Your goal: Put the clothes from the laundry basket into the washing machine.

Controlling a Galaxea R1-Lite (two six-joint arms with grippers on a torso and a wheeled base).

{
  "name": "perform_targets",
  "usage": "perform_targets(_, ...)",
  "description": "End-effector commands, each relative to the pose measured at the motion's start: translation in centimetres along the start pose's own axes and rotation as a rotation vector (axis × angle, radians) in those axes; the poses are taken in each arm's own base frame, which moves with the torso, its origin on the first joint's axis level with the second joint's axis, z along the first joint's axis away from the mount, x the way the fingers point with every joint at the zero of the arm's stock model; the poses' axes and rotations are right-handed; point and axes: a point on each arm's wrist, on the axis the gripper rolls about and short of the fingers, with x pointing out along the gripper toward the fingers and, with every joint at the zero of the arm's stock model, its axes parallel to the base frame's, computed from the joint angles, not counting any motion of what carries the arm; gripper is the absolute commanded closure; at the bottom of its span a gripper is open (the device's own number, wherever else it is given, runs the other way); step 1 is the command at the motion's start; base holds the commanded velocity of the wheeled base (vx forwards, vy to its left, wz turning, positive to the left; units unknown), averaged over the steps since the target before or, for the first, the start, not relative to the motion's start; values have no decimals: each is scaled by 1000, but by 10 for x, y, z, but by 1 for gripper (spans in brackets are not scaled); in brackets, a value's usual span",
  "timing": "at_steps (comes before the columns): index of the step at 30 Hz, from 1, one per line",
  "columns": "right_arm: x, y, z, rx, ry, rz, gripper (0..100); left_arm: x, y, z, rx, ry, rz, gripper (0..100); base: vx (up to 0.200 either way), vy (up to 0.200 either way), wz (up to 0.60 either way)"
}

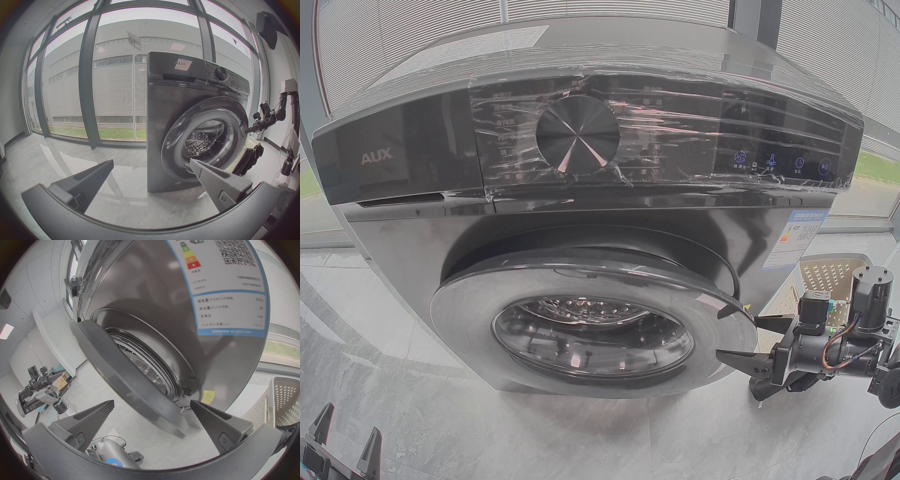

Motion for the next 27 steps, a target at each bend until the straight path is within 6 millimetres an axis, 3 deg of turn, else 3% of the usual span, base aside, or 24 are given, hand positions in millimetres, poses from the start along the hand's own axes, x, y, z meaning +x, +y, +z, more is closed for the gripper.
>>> perform_targets(1,17,-4,0,1,9,7,0,0,0,-5,-1,1,-1,0,0,0,0)
perform_targets(5,19,-1,-5,1,25,19,0,0,0,-5,-1,1,-1,0,0,0,0)
perform_targets(12,-5,13,-13,-10,23,46,0,0,0,-5,1,1,-1,0,0,0,0)
perform_targets(17,0,10,-6,-13,-2,36,0,0,0,-5,1,1,-1,0,0,0,0)
perform_targets(22,13,12,-15,-10,56,24,0,0,0,-5,-1,1,-2,0,-160,0,0)
perform_targets(27,8,19,-24,-9,83,55,0,0,0,-5,-1,1,-2,0,-80,0,0)
